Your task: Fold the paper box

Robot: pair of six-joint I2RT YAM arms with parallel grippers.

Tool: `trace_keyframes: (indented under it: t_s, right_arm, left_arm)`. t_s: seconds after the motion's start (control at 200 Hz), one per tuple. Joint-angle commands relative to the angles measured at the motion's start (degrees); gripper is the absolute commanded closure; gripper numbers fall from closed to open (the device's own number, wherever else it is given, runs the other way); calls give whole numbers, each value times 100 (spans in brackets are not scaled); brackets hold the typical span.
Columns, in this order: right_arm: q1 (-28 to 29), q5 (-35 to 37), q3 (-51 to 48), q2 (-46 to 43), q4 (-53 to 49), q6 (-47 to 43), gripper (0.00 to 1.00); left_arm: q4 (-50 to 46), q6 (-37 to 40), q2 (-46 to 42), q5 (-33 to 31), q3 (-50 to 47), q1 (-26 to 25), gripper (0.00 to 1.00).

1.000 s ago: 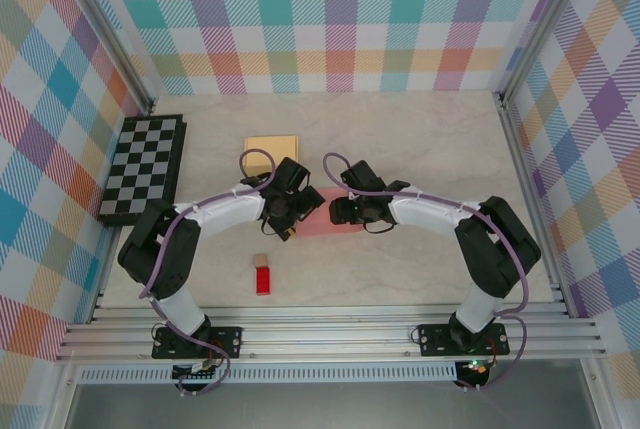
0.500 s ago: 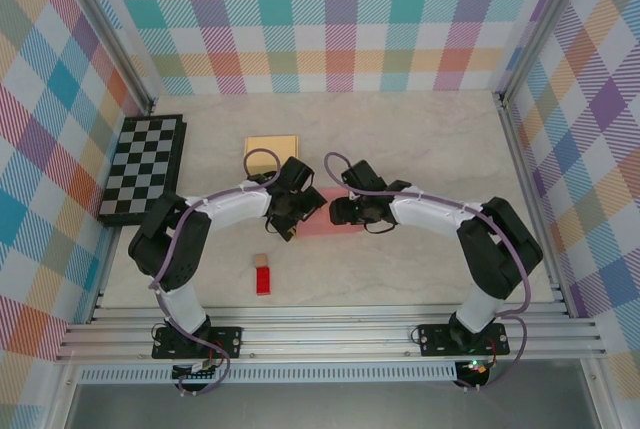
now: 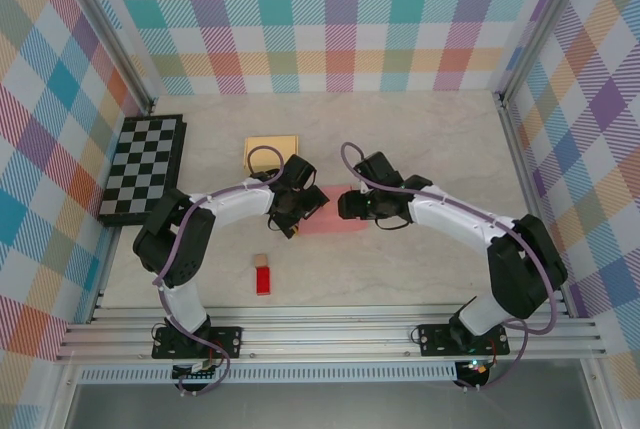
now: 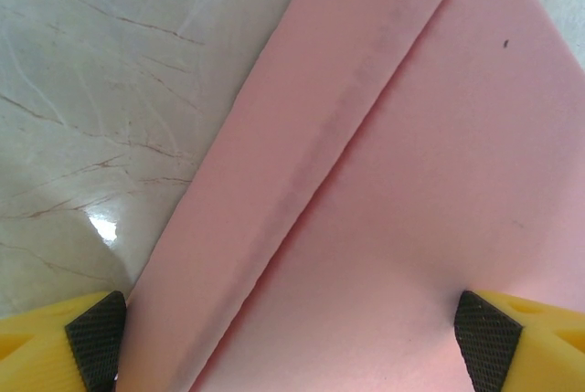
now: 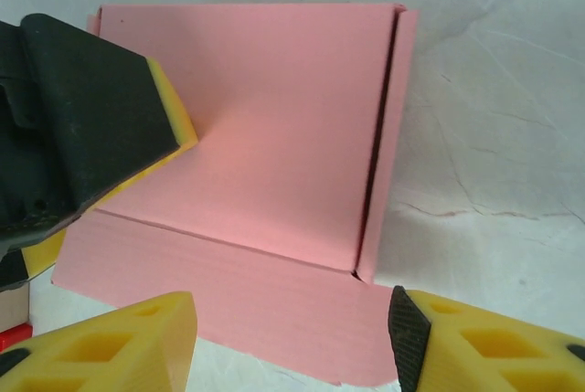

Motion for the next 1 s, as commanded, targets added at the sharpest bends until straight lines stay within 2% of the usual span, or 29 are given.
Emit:
trace_keyframes:
  t_s: [0.0,0.745,0.995]
  right_arm:
    - [-32,-180,-30,-117,-257,191,41]
    - [-102,-1586,-630,423,936,1031,39]
    - [-102,-1105,-514,333,521,706,40]
  left_arm:
    - [-328,135,329,-123,-105,-27,7]
    - [-310,135,282,-112,-96,-27,7]
    - [-313,143,292,-120,-90,-24,7]
